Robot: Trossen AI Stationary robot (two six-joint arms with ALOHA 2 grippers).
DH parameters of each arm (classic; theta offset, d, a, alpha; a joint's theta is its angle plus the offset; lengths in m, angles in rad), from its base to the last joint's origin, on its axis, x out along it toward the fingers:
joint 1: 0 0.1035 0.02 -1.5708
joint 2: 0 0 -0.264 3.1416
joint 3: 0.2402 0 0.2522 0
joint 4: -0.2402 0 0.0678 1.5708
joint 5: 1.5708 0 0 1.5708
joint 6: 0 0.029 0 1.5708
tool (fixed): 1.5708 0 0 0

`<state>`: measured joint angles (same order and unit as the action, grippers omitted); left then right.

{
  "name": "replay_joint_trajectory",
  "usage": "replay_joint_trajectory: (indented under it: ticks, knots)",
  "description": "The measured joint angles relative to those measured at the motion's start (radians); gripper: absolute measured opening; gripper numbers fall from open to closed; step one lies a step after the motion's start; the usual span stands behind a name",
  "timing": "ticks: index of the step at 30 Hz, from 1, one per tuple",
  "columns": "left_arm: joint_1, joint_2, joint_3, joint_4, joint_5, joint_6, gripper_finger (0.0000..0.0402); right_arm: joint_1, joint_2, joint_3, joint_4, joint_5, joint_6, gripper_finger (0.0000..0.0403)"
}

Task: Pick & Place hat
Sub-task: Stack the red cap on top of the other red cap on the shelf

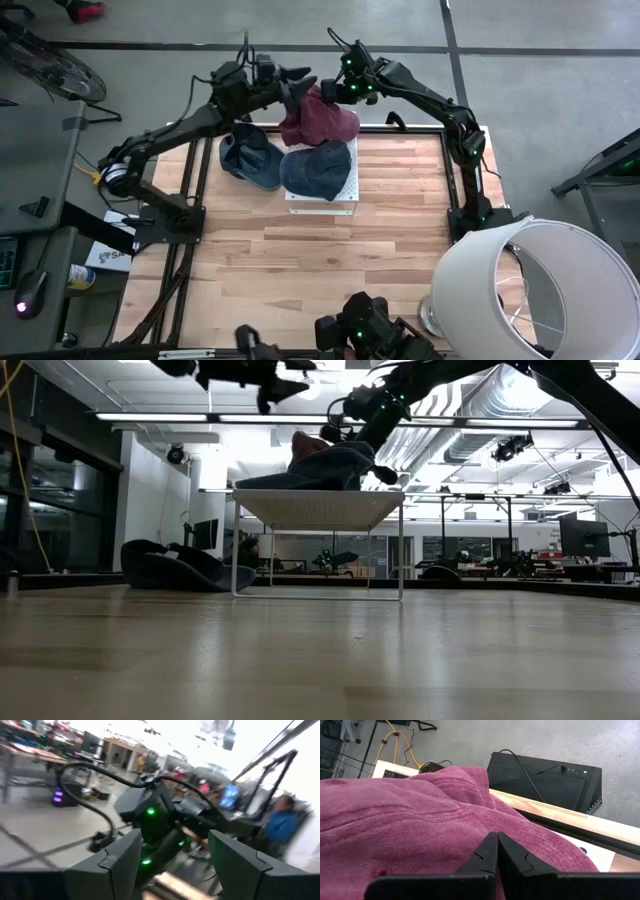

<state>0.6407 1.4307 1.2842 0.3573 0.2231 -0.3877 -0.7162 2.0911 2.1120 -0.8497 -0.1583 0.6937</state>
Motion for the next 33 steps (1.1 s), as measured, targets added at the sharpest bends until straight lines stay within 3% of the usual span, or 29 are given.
replay_joint_trajectory:
  ticks: [6,14,28,33]
  knots:
    - [0.001,-0.091,0.0,-0.204,-0.052,0.13,0.0229,0.002,-0.001,0.0,0.0,0.006,-0.017,0.0]
    - [0.0,-0.176,0.0,-0.361,-0.057,0.159,0.0229,0.008,-0.003,0.0,-0.001,0.025,-0.044,0.0]
    - [0.0,-0.204,-0.001,-0.478,-0.046,0.158,0.0229,0.014,-0.117,-0.001,-0.023,0.178,-0.121,0.0]
    - [0.001,-0.212,-0.001,-0.529,-0.034,0.181,0.0229,0.017,-0.182,-0.001,-0.013,0.186,-0.172,0.0]
